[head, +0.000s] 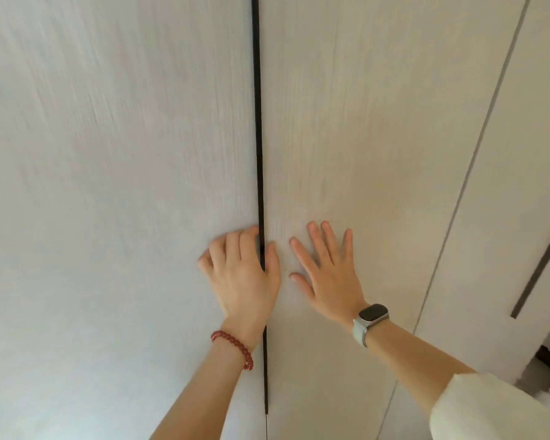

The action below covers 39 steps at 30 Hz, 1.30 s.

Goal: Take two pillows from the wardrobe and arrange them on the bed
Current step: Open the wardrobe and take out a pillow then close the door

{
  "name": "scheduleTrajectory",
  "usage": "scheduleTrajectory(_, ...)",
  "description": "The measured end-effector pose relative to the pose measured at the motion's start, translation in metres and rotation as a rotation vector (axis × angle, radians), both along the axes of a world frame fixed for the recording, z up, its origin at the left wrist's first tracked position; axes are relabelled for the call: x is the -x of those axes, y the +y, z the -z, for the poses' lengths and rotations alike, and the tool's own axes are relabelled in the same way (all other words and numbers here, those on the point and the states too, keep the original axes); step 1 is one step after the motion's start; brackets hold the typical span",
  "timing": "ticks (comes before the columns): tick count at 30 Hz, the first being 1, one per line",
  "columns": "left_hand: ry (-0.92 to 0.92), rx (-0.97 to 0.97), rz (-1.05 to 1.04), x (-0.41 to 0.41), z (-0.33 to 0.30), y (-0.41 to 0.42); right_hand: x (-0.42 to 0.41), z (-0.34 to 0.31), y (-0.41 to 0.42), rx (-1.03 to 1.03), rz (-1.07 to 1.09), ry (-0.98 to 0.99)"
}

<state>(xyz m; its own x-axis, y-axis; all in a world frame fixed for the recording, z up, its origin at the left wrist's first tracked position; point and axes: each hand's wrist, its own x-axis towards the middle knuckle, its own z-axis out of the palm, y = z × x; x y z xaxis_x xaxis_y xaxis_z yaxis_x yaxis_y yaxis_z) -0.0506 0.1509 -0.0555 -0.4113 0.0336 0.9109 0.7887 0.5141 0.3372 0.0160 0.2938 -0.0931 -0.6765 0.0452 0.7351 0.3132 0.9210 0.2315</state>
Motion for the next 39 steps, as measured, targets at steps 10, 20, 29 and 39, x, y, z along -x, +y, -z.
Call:
scheduleTrajectory(10,-0.357,0.138,-0.088,-0.038,-0.014,-0.004,-0.034,-0.021,-0.007,0.24,-0.279,-0.156)
scheduleTrajectory(20,-0.293,0.066,0.01,-0.108,-0.007,-0.052,-0.108,0.008,-0.047,0.929,-0.712,-0.165)
scheduleTrajectory(29,-0.274,-0.009,0.097,-0.193,0.004,-0.171,-0.154,0.013,-0.173,1.1,-0.988,-0.256)
scheduleTrajectory(39,-0.284,-0.277,-0.124,-0.248,0.032,-0.303,-0.165,0.031,-0.305,1.024,-1.279,-0.327)
